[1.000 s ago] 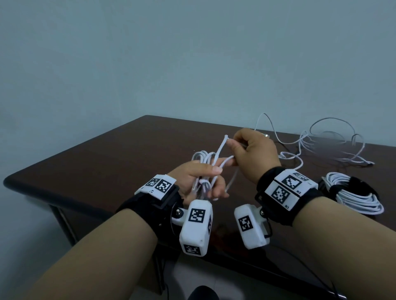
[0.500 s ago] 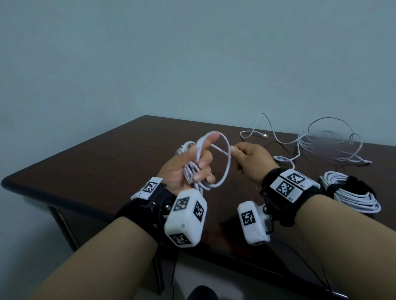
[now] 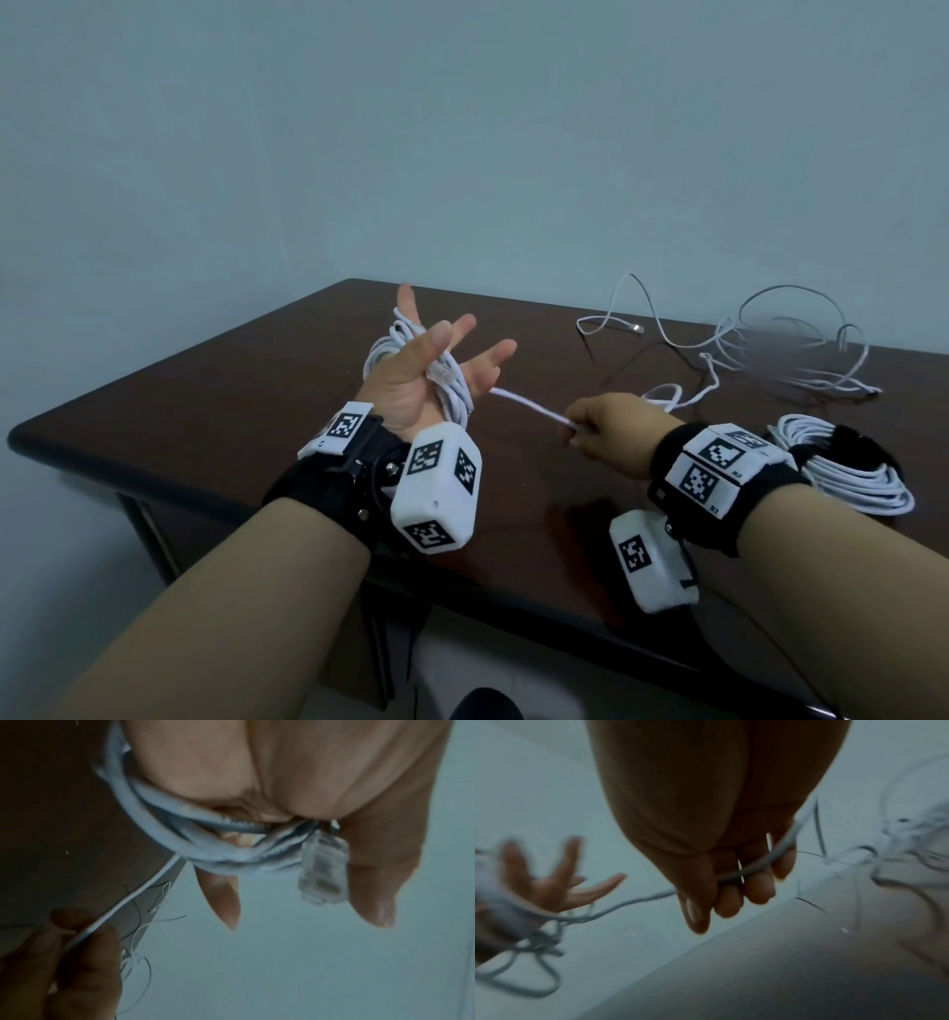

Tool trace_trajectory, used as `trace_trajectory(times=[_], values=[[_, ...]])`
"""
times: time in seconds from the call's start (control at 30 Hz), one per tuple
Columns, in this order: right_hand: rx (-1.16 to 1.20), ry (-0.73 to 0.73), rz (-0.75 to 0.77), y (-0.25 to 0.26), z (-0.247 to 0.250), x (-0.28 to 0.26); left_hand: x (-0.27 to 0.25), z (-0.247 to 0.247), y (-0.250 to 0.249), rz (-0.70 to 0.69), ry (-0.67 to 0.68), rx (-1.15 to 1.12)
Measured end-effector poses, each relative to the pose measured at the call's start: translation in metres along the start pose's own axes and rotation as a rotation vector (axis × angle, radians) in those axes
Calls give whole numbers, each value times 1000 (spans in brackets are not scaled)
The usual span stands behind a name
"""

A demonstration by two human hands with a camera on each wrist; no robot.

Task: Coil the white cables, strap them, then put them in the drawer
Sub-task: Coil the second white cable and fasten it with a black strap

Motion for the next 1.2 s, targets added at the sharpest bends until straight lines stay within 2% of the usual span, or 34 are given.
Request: trace_trajectory(times=[0.1,0.2,0.37,0.43,0.53,0.6,0.73,0.77,0.87,1.03,1.2], values=[[-148,118,116,24,-5,-5,5,9,4,-45,-121,140],[-236,154,206,45,-3,-11,4,14,9,-75,-250,285],[-296,109,286,65,11,-20,1,24,21,34,-259,567],[-311,52,328,72,16,-20,0,24,27,88,-208,597],[-308,-88,406,78,28,-21,-1,17,40,198,-29,660],[-297,-200,429,76,39,-20,-4,17,45,277,43,732],[-77,-310,378,64,59,-14,-12,8,49,434,200,994],[-17,-324,362,61,61,-13,-12,7,51,456,210,1001],[169,-324,265,47,61,-8,-15,2,59,480,186,780],[377,-371,186,28,53,-2,-19,-4,55,441,339,545],[393,-191,12,4,22,5,-18,-27,43,347,421,187]])
Point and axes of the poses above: each hand's wrist, its own x-axis towards the middle knuckle, its own z-axis out of the back of the hand, y = z × x, the point moved 7 cm from there along x, towards the middle knuckle, and after that the axes turned 4 degrees about -y, right-handed, at the moved point
